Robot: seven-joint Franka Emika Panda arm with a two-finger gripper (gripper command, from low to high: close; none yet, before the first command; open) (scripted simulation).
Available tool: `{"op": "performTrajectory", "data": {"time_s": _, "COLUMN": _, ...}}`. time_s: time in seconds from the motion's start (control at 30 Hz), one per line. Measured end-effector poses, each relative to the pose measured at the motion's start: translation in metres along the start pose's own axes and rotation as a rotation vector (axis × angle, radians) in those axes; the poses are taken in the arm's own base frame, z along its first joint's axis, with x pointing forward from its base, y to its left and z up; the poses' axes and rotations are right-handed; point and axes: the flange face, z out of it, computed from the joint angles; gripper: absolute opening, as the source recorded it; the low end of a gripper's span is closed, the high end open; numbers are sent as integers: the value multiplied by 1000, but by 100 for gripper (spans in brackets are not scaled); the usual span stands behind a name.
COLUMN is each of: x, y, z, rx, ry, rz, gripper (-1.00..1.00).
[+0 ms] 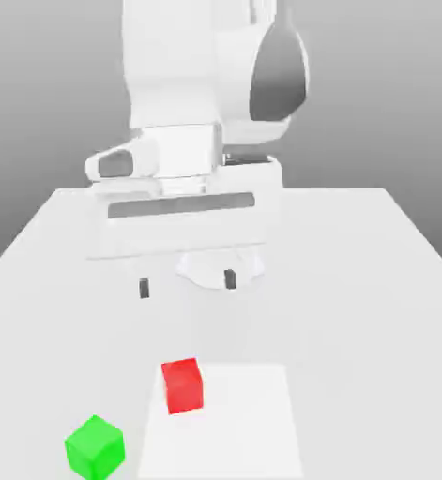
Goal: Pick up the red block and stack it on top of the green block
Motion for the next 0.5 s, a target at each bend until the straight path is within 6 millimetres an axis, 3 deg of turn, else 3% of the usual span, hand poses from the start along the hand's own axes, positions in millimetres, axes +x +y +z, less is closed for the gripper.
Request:
{"op": "performTrajectory", "data": {"time_s": 0.13, "x": -32, "y": 35, "z": 66, "rx": -96, "ry": -90, "rz": -44, "gripper": 0}}
{"op": "performTrajectory", "data": {"time_s": 0.4, "x": -43, "y": 46, "z": 131, "rx": -111, "ry": -103, "rz": -57, "gripper": 0}}
{"op": "performTrajectory", "data": {"time_s": 0.43, "x": -44, "y": 46, "z": 136, "rx": -111, "ry": -104, "rz": -56, "gripper": -100}}
{"op": "performTrajectory", "data": {"time_s": 0.5, "x": -44, "y": 46, "z": 136, "rx": -111, "ry": -105, "rz": -56, "gripper": -100}}
